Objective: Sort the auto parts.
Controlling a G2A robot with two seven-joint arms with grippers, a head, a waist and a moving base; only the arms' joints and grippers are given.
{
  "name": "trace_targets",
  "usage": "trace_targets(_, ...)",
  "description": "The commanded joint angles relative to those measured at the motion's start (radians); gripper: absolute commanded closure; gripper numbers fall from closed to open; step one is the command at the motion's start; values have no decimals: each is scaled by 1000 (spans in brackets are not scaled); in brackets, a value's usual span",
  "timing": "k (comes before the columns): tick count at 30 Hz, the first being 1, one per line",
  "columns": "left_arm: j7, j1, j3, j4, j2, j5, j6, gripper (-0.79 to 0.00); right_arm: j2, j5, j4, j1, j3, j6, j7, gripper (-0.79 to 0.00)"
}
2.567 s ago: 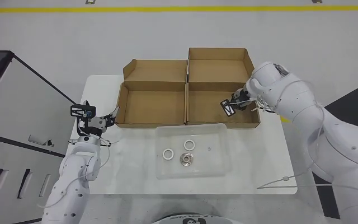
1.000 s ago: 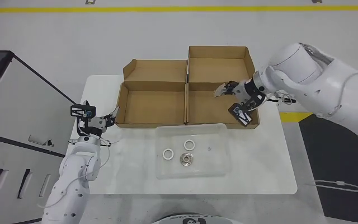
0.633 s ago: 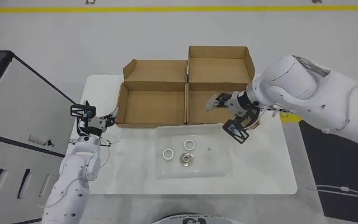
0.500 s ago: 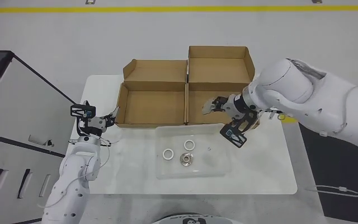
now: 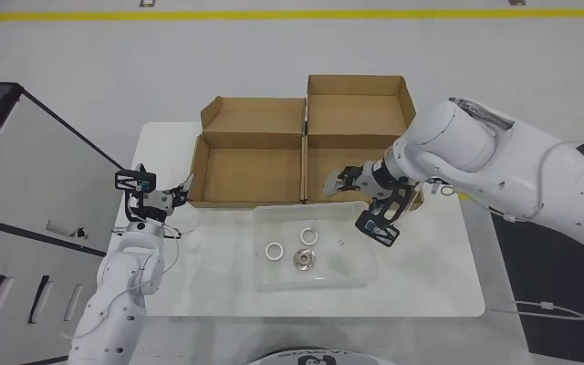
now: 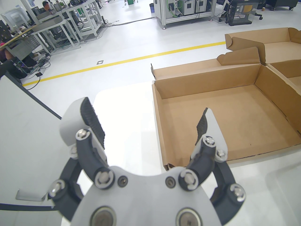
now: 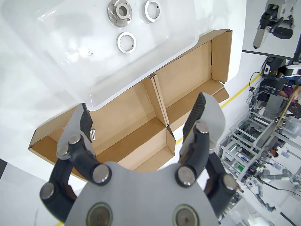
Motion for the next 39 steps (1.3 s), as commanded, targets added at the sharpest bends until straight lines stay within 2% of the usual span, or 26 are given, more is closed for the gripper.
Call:
trace_targets(1,0,0,0,0,0,0,0,-785,0,0,0,0,0,0,0,-785)
trace_targets(29,0,0,0,0,0,0,0,-785,-1,-4,-8,-2,2,3,17,-785)
trace_targets(34,0,0,0,0,0,0,0,-785,-18,-74,-8,12,0,0,-45,-785)
trace_targets(39,0,0,0,0,0,0,0,-785,-50,-102,18,-5,0,0,-52,-785)
